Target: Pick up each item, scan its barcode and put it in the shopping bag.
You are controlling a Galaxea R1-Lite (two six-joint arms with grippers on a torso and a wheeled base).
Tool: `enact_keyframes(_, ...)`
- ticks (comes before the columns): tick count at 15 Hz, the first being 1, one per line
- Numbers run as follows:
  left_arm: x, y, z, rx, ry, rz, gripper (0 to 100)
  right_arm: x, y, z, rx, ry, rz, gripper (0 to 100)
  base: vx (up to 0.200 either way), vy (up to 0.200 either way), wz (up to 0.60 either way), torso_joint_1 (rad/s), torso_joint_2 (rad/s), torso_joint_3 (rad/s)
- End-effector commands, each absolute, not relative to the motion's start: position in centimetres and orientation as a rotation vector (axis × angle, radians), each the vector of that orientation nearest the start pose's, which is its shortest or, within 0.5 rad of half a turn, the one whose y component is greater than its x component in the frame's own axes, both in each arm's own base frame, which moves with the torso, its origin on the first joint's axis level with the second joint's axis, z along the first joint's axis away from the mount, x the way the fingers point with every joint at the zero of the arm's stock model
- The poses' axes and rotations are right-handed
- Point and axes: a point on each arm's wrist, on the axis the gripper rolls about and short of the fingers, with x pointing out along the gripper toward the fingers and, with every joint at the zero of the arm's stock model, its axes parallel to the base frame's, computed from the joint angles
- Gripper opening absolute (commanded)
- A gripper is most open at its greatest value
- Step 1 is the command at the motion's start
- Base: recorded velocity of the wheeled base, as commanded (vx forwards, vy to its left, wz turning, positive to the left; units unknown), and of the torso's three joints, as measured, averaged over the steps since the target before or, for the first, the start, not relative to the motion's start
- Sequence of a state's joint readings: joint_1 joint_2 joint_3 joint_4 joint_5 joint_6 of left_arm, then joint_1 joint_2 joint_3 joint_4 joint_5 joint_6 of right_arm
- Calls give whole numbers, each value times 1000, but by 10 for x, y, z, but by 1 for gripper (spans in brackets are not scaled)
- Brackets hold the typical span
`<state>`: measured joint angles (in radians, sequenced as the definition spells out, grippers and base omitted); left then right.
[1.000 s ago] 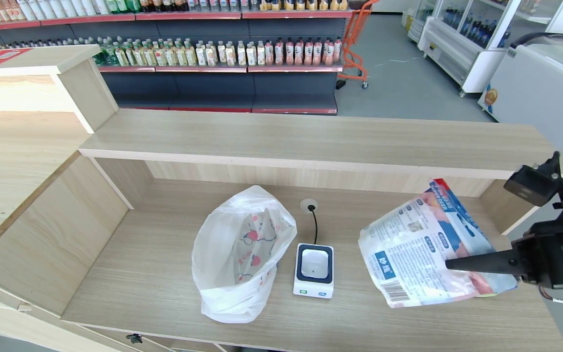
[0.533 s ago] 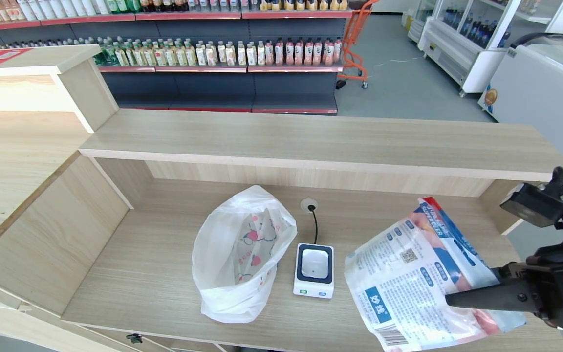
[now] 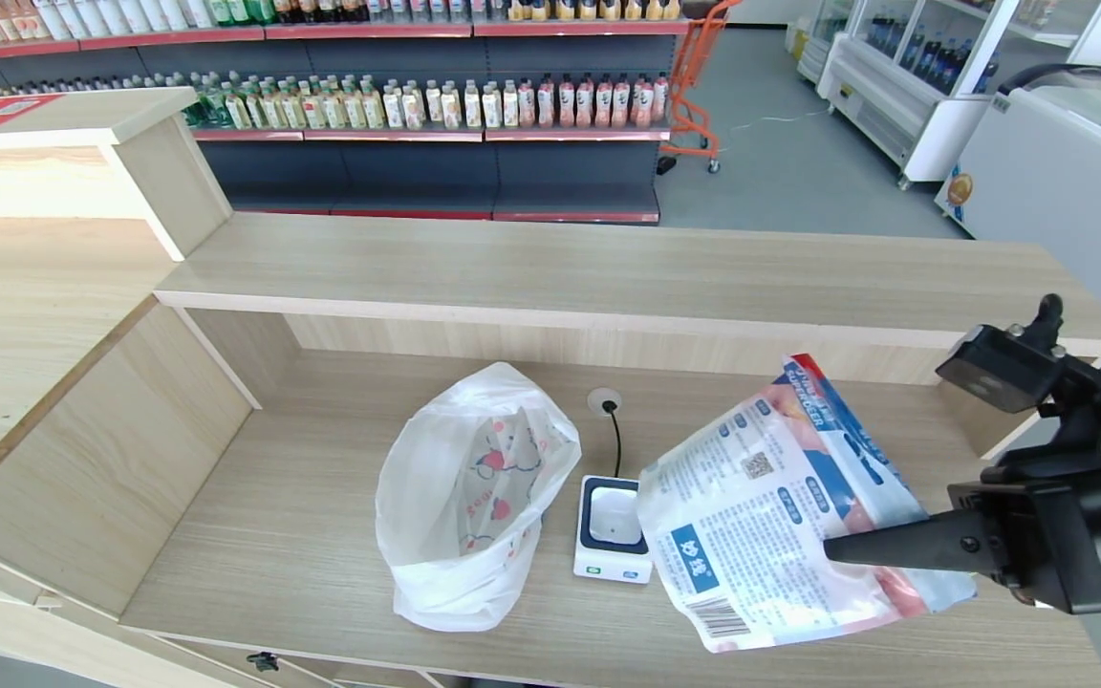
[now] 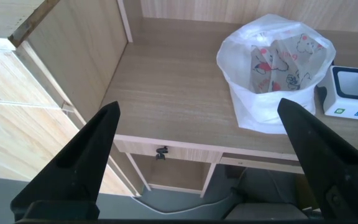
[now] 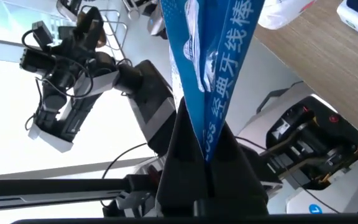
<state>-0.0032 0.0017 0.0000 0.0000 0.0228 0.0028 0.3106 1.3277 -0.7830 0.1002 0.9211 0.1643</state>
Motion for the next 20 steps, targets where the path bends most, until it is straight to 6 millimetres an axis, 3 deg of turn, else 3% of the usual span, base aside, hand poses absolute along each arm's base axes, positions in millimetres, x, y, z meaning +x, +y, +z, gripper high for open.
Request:
enact_keyframes(1, -23, 1, 76, 3, 2, 20, 100, 181, 83, 203, 341, 789, 1145, 0, 0, 0, 0, 0, 0, 0)
enact_keyframes(7, -23, 1, 76, 3, 2, 20, 100, 183, 90, 202, 309, 775, 1144, 0, 0, 0, 0, 0, 0, 0)
enact_keyframes(9, -23, 1, 76, 3, 2, 20, 100, 196, 91, 201, 261, 696, 1039, 0, 0, 0, 0, 0, 0, 0)
enact_keyframes(11, -23, 1, 76, 3, 2, 20, 100, 222, 90, 194, 199, 598, 897, 0, 0, 0, 0, 0, 0, 0)
enact_keyframes(15, -23, 1, 76, 3, 2, 20, 100, 276, 83, 148, -93, 473, 851, 0, 0, 0, 0, 0, 0, 0)
enact_keyframes(20, -23, 1, 76, 3, 0, 20, 100, 317, 89, 98, -275, 361, 920, 0, 0, 0, 0, 0, 0, 0)
